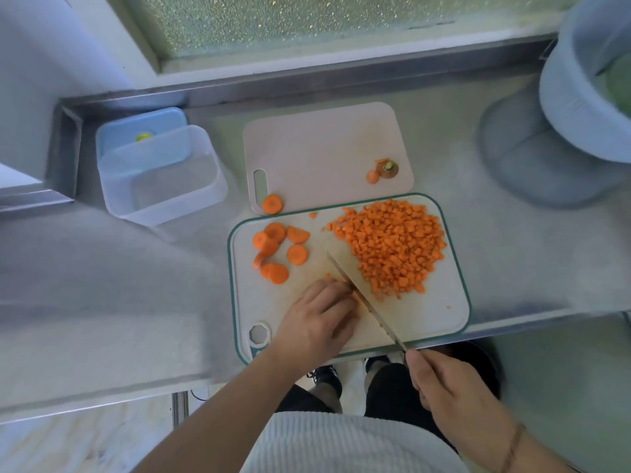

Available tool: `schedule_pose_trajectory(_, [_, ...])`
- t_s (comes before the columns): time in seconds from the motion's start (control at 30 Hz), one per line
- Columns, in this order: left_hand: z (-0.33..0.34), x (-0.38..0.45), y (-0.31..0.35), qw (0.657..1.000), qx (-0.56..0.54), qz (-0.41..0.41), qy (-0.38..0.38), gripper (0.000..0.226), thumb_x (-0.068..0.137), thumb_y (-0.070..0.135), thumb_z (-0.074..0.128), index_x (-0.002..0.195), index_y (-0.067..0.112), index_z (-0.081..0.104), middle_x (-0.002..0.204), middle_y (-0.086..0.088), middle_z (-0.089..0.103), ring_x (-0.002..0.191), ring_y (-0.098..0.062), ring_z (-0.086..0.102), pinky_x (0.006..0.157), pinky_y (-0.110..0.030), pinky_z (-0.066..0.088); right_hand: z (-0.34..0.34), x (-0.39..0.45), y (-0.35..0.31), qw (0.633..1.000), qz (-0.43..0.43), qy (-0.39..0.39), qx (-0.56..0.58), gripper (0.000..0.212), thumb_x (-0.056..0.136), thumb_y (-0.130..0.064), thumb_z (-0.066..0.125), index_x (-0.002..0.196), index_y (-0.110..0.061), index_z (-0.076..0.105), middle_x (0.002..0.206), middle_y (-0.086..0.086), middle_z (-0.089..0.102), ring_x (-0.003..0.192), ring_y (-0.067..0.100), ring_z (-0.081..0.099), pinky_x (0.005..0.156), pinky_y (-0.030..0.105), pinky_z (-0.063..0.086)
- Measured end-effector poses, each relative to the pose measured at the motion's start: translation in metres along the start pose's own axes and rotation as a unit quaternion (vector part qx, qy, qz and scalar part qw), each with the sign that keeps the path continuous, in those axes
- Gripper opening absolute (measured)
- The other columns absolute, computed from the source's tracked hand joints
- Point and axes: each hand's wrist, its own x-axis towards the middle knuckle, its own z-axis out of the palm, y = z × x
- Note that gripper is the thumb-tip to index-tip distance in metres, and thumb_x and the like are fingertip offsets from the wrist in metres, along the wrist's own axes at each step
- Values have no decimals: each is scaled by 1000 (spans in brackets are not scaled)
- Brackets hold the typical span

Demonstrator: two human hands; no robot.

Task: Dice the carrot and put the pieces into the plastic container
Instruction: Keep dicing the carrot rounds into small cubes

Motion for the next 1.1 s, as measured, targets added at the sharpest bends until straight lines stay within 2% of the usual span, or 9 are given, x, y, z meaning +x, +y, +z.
schedule_pose_trajectory(0.17, [-2, -1, -1, 999, 31, 10, 11, 9, 88, 15, 73, 94, 8, 75, 105, -8, 69, 104, -30, 61, 94, -41, 49, -3, -7, -1, 1000, 12, -7, -10, 53, 78, -67, 33, 63, -17, 44, 47, -4, 39, 46, 7, 34, 52, 29, 30])
schedule_pose_trajectory(0.27, [-6, 1, -2, 995, 40, -78, 42, 25, 86, 25, 72, 104, 8, 70, 108, -9, 66, 105, -31, 57, 96, -42, 47, -4, -6, 2, 1000, 13, 13, -3, 59, 83, -70, 31, 64, -16, 44, 48, -3, 37, 48, 8, 33, 53, 30, 31])
schedule_pose_trajectory(0.37, [-6, 1, -4, 987, 58, -145, 22, 29, 91, 24, 65, 113, 7, 70, 113, -7, 65, 106, -32, 56, 93, -49, 48, -7, -3, 3, 1000, 15, 22, 4, 60, 81, -74, 31, 67, -17, 43, 51, -2, 35, 49, 9, 32, 52, 29, 31])
schedule_pose_trajectory(0.53, [-3, 5, -13, 993, 46, -110, 16, 20, 96, 17, 59, 104, 10, 75, 104, -6, 66, 95, -26, 56, 77, -45, 48, -8, 0, 1, 1000, 17, 21, 2, 57, 83, -64, 35, 64, -11, 42, 50, -1, 36, 49, 10, 33, 52, 32, 32])
schedule_pose_trajectory(0.8, [-13, 15, -33, 995, 17, -84, -47, 25, 97, 17, 55, 113, 8, 71, 99, -4, 67, 91, -21, 58, 82, -33, 43, -7, 0, 1, 999, 31, 26, 11, 56, 82, -63, 35, 63, -11, 42, 49, -3, 37, 48, 10, 33, 52, 30, 32])
schedule_pose_trajectory(0.93, [-17, 25, -40, 993, 64, -91, -37, 23, 94, 19, 57, 104, 7, 73, 89, -6, 67, 82, -27, 62, 73, -38, 47, -7, 0, 0, 999, 27, 27, 8, 57, 81, -64, 34, 64, -10, 43, 50, -3, 36, 47, 9, 32, 50, 27, 31])
schedule_pose_trajectory(1.1, [-15, 52, -39, 991, 91, -90, -44, 25, 90, 17, 52, 86, 7, 74, 79, -7, 67, 69, -30, 64, 66, -36, 51, -8, -2, 1, 999, 31, 31, 15, 57, 82, -64, 35, 65, -11, 44, 51, -1, 39, 50, 10, 34, 53, 32, 34])
